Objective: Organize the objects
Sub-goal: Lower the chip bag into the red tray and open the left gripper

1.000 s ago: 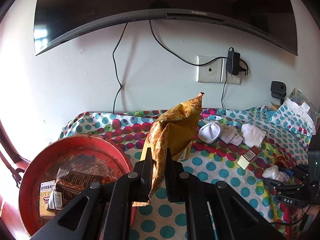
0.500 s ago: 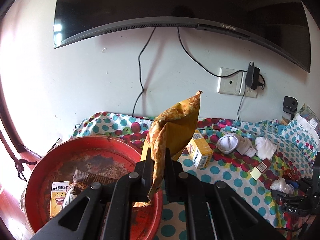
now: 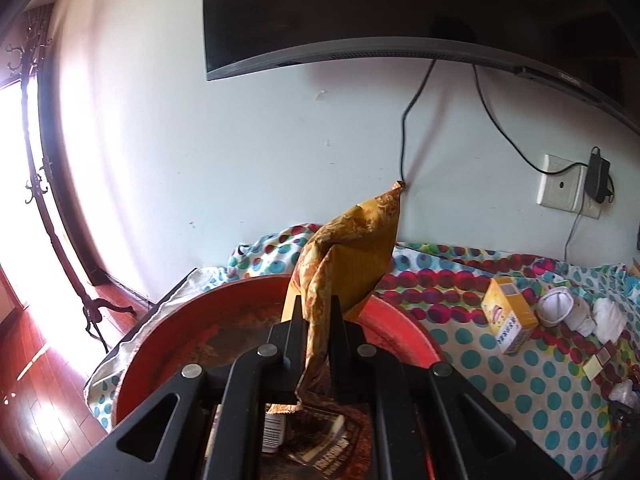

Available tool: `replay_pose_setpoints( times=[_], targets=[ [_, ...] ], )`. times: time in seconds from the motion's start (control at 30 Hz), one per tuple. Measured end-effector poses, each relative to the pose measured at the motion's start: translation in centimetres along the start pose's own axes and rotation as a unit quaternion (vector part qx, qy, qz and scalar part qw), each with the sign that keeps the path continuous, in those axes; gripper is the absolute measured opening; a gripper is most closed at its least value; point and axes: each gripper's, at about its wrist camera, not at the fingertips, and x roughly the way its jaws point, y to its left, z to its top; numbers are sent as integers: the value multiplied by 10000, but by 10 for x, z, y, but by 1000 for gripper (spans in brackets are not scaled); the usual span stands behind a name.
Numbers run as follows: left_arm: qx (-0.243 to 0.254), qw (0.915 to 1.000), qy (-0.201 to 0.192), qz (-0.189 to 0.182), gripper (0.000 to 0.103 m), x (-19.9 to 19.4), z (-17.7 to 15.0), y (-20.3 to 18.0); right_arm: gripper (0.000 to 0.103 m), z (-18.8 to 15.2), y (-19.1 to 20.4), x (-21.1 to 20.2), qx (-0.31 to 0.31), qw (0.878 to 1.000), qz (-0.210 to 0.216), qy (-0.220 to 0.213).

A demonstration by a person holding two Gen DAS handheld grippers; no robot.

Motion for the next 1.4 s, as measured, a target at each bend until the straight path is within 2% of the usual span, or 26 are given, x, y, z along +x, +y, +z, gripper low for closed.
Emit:
replay_pose_setpoints(
  times=[0.17, 0.3, 0.53, 0.7, 0.97, 1.03, 1.17, 1.4],
  targets=[
    [-52, 9982, 93, 589, 8, 11, -3, 27, 53, 0, 0, 0, -2, 10000, -4, 1],
    [-155, 9962, 296, 807, 8, 23, -8, 47, 54, 0, 0, 0, 28, 10000, -38, -1],
    [-377, 9929, 690, 898, 8, 42, -19, 73, 55, 0, 0, 0, 29, 10000, -40, -1],
    [-367, 9911, 764, 1024, 9, 47, -23, 79, 57, 0, -1, 1, 33, 10000, -52, 1],
    [-285, 9932, 858, 730, 14, 49, -22, 64, 57, -1, -1, 1, 27, 10000, -56, 0],
    [-349, 9935, 904, 604, 19, 50, -22, 61, 57, -1, -1, 1, 33, 10000, -53, 1],
    [-303, 9930, 969, 610, 23, 52, -23, 54, 58, -1, -1, 1, 29, 10000, -59, -1],
    [-723, 9952, 660, 31, 39, 36, -14, 53, 57, -1, 0, 1, 23, 10000, -82, -13]
  ],
)
